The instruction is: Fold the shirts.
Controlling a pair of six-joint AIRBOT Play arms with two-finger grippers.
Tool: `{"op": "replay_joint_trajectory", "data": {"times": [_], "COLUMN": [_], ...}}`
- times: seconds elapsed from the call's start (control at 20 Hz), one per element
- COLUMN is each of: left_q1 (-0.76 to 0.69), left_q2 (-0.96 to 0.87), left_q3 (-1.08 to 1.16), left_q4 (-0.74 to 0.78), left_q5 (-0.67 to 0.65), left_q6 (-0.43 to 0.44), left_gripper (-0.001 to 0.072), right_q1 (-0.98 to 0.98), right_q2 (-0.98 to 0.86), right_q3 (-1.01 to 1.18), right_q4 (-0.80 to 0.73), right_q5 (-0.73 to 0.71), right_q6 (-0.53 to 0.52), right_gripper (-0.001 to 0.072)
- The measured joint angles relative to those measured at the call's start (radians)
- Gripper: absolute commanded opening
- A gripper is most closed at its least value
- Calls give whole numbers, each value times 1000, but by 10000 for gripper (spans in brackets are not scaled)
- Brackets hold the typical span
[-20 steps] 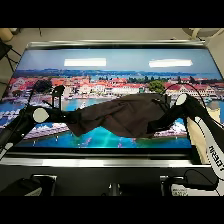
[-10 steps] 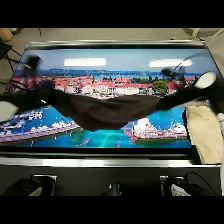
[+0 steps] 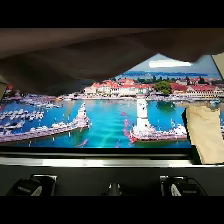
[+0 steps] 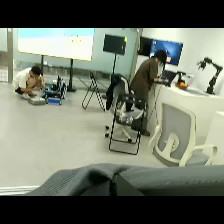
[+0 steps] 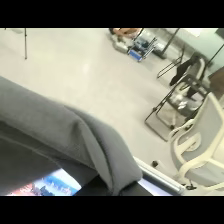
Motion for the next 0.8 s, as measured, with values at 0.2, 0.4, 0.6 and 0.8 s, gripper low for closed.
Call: {"op": "replay_joint_trajectory", "data": {"times": [0.2,0.4,0.6,0.8], "left_q1": [5,6,6,13], "left_q2": [12,-46,-187,-406], "left_q3": [8,-63,-230,-367], "left_q4": [10,63,132,164], "left_q5": [0,-46,-57,18], "left_q6": [-13,-17,-18,-29], "left_gripper": [20,20,20,20], "right_q1": [0,0,18,39], "right_q2": [13,-98,-223,-392], "right_q3": [17,-10,-290,-582], "right_q4": [-19,-24,-23,1], "right_q5": [98,378,511,278], "right_q6": [17,32,43,26], "right_gripper": [28,28,28,28]}}
